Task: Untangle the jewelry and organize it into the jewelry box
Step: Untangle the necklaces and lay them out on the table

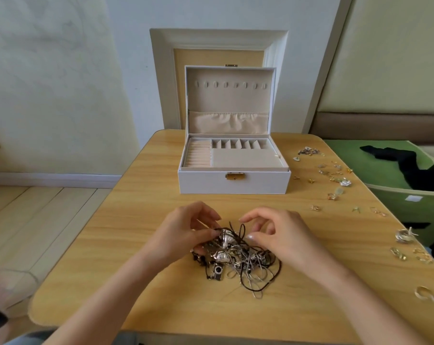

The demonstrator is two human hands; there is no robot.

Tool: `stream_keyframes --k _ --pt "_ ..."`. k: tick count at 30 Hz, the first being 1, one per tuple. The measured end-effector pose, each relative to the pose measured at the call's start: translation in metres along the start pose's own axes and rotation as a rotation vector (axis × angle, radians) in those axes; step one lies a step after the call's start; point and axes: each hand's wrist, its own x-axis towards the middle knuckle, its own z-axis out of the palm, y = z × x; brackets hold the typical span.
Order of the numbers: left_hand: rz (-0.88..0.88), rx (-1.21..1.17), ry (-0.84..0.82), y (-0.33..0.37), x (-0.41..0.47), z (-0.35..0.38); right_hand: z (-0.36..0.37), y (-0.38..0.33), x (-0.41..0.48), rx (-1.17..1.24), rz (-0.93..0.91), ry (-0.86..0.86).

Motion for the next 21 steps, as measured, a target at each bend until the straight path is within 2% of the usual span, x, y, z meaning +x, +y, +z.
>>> stream_keyframes --k 3,6,10,15,19,21 --pt "0.069 0.145 0.027 -0.002 -0.002 -0.003 -0.007 -0.003 -0.003 0.042 -0.076 0.078" --pt "0.126 0.221 0.064 -0.003 -0.004 -0.006 -0.006 -0.013 -0.011 0.032 -0.170 -0.077" --pt "0.151 0.314 0.066 -0.004 -0.004 -0.016 0.003 -0.013 -0.019 -0.251 -0.158 -0.198" --pt "0.161 0.331 0.042 -0.009 -0.005 -0.020 -0.008 -0.008 -0.017 -0.004 -0.022 -0.131" --pt "0.283 0.418 0.041 -0.009 -0.006 -0.017 -0.017 -0.004 -0.013 0.258 0.061 -0.141" --pt "0.344 0.459 -0.036 -0.007 -0.008 -0.012 -0.019 0.001 -0.010 0.297 0.106 -0.122"
